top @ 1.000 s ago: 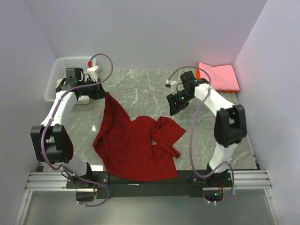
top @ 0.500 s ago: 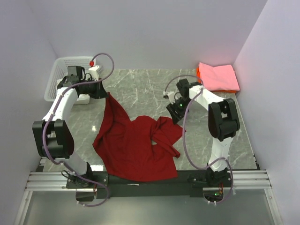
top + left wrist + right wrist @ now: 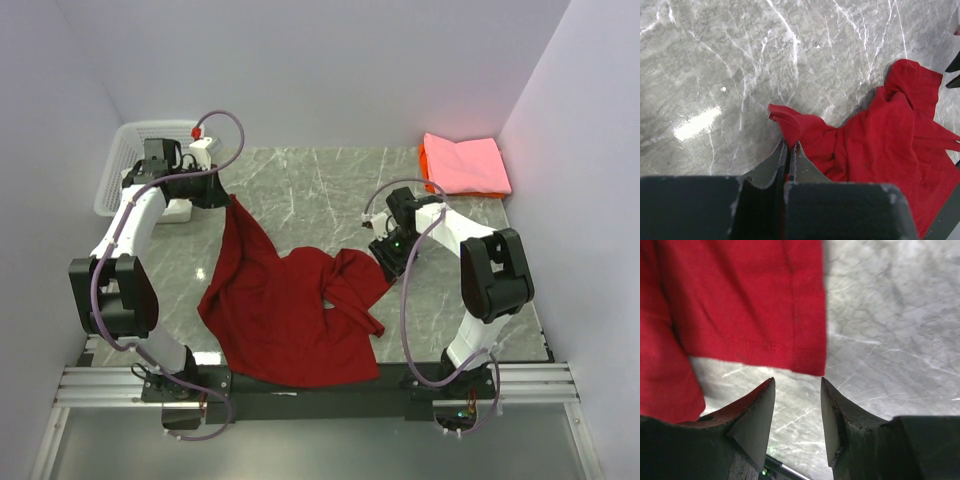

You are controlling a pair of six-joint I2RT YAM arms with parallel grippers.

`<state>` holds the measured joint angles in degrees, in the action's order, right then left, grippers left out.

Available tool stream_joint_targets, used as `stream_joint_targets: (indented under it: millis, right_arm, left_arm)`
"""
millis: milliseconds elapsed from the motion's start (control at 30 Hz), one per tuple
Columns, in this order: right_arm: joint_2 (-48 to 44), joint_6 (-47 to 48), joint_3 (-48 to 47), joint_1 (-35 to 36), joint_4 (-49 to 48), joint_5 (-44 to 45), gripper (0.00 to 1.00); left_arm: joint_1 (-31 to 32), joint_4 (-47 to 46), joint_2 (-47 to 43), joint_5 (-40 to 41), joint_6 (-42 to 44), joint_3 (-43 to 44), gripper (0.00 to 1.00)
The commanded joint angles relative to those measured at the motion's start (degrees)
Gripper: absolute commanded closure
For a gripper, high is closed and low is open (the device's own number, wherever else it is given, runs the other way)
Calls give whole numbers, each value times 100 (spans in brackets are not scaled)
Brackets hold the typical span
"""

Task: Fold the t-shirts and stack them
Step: Flatten the tshirt out

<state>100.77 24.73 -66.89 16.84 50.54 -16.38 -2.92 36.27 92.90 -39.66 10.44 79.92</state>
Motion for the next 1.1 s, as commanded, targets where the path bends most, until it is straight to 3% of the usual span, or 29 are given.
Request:
stream_joint_targets:
  millis: [0,100,167,200,233,333,700,800,1067]
  right_arm:
    - [39,-337,18,-14,-449,153,52]
    - [214,-443,80,-14,-712,267,52]
    - [399,-452,71,21,-739,311,58]
    - [434,-452,80,30,-739,328,64]
    - [443,-426,97,21,-722,337,81]
    - [208,-294,71,-14,-573,390,100]
    - [-883,303,-1782,-1244,386,477,100]
    - [-1094,549,-1653,-1262,351,758,100]
    - [-1727,691,-1431,-1675,-475,1374,100]
  left_arm:
    - [19,-164,-44,-95,38,112,100]
    - [28,-138,-18,-16,11,129,100]
    - [19,-129,0,46,-24,155,100]
    - [28,-94,8,81,-42,182,100]
    - [28,-42,35,107,-59,251,100]
    - [28,11,96,204,-103,444,100]
    - [-139,310,465,239,-191,1789,100]
    - [-157,328,474,108,-112,1834,100]
    - [-332,-234,237,652,-507,1983,100]
